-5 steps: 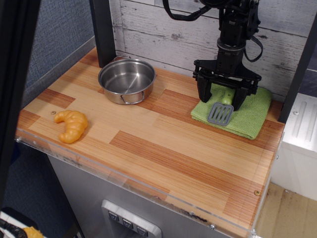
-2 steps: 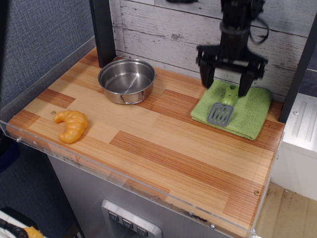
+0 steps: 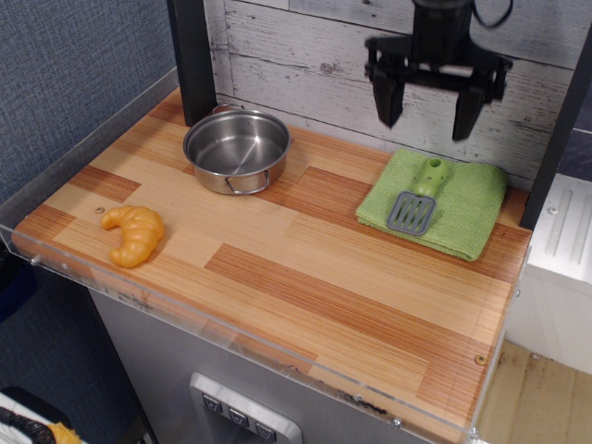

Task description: Place spatula on top of the towel.

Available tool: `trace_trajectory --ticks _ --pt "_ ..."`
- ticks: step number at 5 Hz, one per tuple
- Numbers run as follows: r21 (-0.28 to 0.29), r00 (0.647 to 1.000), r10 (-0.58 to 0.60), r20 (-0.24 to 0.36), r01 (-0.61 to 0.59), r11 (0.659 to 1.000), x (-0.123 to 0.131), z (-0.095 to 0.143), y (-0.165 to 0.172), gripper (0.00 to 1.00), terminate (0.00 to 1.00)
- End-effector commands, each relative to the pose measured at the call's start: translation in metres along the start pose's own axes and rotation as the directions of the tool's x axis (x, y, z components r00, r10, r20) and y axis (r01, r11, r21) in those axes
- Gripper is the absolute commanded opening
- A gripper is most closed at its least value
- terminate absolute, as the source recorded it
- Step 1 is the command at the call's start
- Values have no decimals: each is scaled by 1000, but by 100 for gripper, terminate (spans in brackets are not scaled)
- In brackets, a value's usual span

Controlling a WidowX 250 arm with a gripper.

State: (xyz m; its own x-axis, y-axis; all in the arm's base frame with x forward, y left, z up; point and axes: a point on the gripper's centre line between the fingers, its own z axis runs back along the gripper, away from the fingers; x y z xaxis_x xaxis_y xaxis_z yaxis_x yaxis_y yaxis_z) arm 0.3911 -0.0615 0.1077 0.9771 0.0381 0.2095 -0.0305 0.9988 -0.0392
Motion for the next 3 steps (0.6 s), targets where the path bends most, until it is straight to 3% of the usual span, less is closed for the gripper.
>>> trace_trajectory --ticks 1,2,3 --pt "-15 998 -6 62 7 1000 1 25 -3 100 0" --pt "-15 998 -6 62 7 1000 1 25 -3 100 0" --pt "-15 998 -6 62 7 1000 1 25 -3 100 100"
